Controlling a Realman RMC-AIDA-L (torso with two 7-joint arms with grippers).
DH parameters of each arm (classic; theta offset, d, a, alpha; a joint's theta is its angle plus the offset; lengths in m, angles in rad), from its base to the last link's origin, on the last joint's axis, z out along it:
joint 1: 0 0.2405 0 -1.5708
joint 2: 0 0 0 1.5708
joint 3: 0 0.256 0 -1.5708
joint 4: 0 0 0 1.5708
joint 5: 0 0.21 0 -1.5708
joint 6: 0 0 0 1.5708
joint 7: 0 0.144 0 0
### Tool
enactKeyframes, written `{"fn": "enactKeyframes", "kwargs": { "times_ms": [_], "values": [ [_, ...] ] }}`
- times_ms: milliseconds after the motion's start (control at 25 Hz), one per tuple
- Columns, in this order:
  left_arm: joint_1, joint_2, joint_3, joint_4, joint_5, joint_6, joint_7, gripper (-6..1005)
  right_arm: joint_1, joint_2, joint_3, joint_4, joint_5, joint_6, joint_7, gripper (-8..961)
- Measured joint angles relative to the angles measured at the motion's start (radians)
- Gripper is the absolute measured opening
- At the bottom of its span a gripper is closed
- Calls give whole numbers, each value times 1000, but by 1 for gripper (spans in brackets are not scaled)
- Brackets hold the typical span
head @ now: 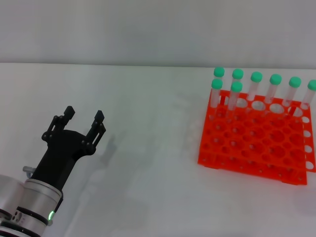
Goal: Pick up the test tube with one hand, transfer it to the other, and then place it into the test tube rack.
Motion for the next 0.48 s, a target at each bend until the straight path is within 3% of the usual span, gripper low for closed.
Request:
{"fn": "enactKeyframes", "kwargs": {
  "times_ms": [480],
  "values": [
    [1,0,0,-7,-36,0,-56,745,-3,-2,3,4,2,-14,-1,846]
  ]
}}
